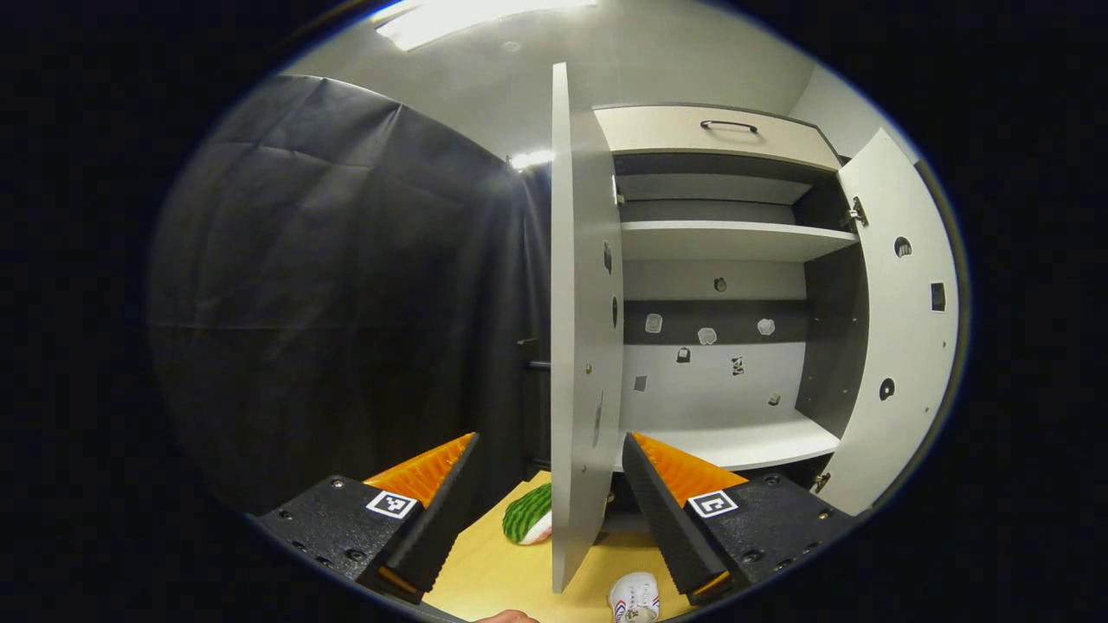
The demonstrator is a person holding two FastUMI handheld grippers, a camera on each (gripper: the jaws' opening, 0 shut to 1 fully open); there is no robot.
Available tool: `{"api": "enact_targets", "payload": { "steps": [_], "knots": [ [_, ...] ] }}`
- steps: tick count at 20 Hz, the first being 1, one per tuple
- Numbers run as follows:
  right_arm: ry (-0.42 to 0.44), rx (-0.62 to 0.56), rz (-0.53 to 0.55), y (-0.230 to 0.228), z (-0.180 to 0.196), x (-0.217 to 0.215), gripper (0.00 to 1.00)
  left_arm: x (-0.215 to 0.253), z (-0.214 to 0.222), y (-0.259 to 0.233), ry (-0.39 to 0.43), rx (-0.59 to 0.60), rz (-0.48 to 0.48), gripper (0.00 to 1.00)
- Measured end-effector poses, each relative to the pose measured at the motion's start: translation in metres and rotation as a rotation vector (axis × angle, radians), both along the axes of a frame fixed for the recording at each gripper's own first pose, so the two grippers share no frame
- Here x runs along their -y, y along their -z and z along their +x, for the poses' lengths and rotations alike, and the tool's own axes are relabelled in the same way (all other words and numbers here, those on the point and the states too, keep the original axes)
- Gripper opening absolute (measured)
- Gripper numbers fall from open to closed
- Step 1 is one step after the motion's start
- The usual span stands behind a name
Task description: Grab one shoe with the right hand and put it into the shoe cabinet, grab the other shoe with the left hand and put it into the shoe cabinet; then close the right door with the right hand and the left door with the left hand.
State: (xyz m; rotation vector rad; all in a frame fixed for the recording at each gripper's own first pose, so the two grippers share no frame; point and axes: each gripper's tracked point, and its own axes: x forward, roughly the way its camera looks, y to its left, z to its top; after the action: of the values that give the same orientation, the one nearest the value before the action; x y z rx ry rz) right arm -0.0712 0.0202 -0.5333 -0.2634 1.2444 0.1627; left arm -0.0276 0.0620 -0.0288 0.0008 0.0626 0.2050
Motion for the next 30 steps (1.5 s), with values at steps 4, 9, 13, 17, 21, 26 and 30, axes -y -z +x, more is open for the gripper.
{"api": "enact_targets", "payload": {
  "steps": [4, 9, 13, 17, 21, 26, 30],
  "knots": [
    [0.071, 0.047, 0.048, 0.0, 0.001, -0.002, 0.01, 0.001, 0.003, 0.003, 0.015, -0.006, -0.013, 0.98],
    [0.128, 0.097, 0.064, -0.008, 0.001, -0.005, 0.01, -0.003, 0.0, 0.002, 0.023, -0.004, -0.004, 0.98],
    [0.189, 0.164, 0.162, -0.049, 0.01, -0.009, 0.0, -0.008, -0.001, 0.002, 0.023, -0.003, -0.004, 0.98],
    [0.194, 0.311, 0.212, -0.126, 0.038, -0.011, 0.01, -0.007, 0.001, 0.008, 0.036, -0.013, -0.01, 0.98],
    [0.179, 0.484, 0.235, -0.213, 0.08, -0.013, 0.0, -0.001, 0.003, 0.01, 0.064, -0.019, 0.001, 0.98],
    [0.138, 0.652, 0.25, -0.306, 0.147, -0.017, 0.01, -0.001, 0.003, 0.001, 0.071, 0.009, 0.005, 0.98],
    [0.094, 0.751, 0.186, -0.358, 0.228, -0.01, 0.0, -0.01, 0.002, 0.001, 0.061, 0.013, -0.004, 0.98]
  ]
}}
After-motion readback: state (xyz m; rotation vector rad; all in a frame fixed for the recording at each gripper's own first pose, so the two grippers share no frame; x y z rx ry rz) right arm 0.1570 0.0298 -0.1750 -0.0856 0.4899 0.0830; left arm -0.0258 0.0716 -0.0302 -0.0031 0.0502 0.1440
